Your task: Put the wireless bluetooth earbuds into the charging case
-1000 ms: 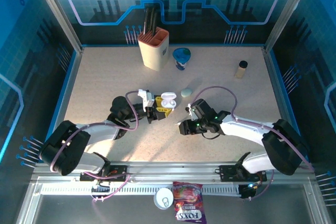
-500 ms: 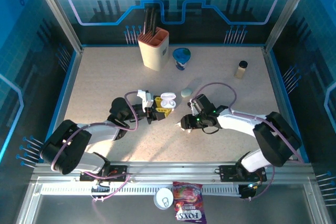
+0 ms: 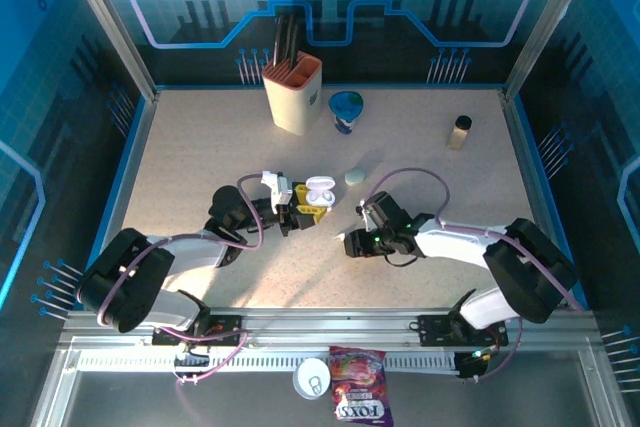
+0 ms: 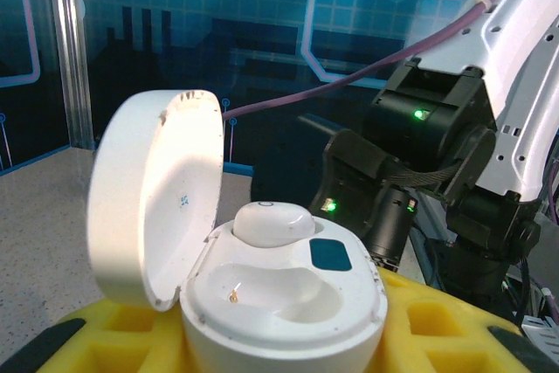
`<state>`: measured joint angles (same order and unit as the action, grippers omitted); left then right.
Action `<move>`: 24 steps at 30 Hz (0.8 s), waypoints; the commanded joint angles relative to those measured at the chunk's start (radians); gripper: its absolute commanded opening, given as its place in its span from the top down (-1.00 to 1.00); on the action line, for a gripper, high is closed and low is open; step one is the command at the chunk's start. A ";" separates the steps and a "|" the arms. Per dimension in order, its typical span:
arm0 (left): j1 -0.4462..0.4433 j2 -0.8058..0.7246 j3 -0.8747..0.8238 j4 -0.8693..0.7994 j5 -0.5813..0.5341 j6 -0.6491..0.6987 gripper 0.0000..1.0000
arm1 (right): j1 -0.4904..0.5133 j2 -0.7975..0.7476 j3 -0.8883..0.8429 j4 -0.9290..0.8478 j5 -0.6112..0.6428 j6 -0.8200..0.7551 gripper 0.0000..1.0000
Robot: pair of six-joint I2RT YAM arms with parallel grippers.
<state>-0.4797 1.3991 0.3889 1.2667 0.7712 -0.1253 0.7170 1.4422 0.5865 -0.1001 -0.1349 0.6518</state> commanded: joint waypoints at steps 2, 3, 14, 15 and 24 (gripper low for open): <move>0.007 0.027 -0.003 0.073 -0.011 -0.013 0.62 | 0.062 -0.026 -0.061 -0.037 0.009 0.090 0.02; 0.007 0.032 -0.002 0.082 -0.010 -0.019 0.63 | 0.074 -0.034 -0.068 -0.032 0.014 0.103 0.01; 0.008 0.056 0.002 0.111 -0.008 -0.034 0.63 | 0.171 -0.094 -0.079 -0.053 0.016 0.177 -0.07; 0.007 0.058 0.004 0.112 -0.006 -0.036 0.63 | 0.176 -0.096 -0.079 -0.055 0.008 0.179 -0.07; 0.010 0.073 -0.004 0.135 -0.023 -0.038 0.63 | 0.196 -0.139 -0.007 -0.149 0.018 0.087 -0.06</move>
<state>-0.4793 1.4666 0.3889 1.3457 0.7628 -0.1585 0.8982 1.3392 0.5346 -0.1616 -0.1371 0.7845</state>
